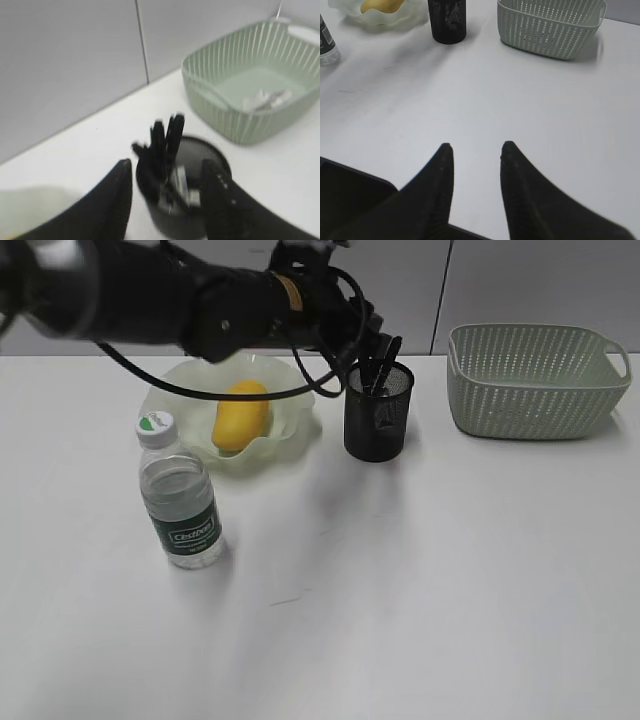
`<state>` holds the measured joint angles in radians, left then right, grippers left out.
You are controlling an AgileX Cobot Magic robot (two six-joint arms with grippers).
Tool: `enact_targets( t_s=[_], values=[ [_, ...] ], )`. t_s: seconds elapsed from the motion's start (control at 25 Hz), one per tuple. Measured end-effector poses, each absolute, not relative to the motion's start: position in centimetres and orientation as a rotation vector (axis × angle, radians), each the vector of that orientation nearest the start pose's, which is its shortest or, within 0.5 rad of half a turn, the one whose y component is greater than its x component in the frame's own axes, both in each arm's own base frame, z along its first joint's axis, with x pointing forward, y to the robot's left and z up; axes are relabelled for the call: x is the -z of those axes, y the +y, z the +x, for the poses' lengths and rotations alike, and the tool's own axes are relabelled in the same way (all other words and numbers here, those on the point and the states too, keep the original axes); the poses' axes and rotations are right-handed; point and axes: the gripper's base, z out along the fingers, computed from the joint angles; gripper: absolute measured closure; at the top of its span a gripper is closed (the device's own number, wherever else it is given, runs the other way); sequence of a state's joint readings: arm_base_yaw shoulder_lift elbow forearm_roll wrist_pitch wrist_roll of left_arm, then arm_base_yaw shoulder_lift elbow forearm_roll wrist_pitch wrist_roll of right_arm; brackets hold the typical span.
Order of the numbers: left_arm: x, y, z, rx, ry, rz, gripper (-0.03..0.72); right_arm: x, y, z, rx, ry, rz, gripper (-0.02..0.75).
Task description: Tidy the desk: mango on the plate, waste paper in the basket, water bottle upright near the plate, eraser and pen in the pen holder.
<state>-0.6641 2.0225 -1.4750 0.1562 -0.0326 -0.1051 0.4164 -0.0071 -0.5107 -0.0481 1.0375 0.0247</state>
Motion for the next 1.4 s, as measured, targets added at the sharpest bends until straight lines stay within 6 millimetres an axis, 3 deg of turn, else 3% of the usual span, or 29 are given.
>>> enact_targets(
  t_s=[0.16, 0.28, 0.4, 0.68, 0.8, 0.92, 1.16, 1.4],
  values=[
    [-25.8, -26.4, 34.5, 0.279, 2.123, 0.758, 0.367, -28.2, -0.6, -0.4, -0.225, 1.971, -0.389, 0.47],
    [-27.4, -23.4, 30.7, 0.265, 2.169, 0.76, 0.369, -28.2, -0.6, -0.4, -0.225, 1.971, -0.389, 0.47],
    [-29.7, -19.2, 25.2, 0.285, 2.187, 0.73, 0.353, -28.2, -0.6, -0.4, -0.225, 1.971, -0.389, 0.47],
    [-33.9, -8.2, 11.6, 0.283, 2.18, 0.669, 0.151, -28.2, -0.6, -0.4, -0.225, 1.971, -0.389, 0.47],
    [-33.9, -4.0, 6.6, 0.281, 2.134, 0.635, 0.126, -28.2, -0.6, -0.4, -0.225, 1.971, -0.389, 0.47],
    [-32.5, -1.1, 2.9, 0.311, 2.06, 0.596, 0.108, -28.2, -0.6, -0.4, -0.225, 1.971, -0.389, 0.44],
    [-29.1, 1.1, -0.2, 0.375, 1.973, 0.553, 0.104, -28.2, -0.6, -0.4, -0.225, 1.972, -0.389, 0.212],
    [-28.8, 1.2, -0.4, 0.404, 1.953, 0.526, 0.132, -28.2, -0.6, -0.4, -0.226, 1.973, -0.389, 0.16]
  ],
)
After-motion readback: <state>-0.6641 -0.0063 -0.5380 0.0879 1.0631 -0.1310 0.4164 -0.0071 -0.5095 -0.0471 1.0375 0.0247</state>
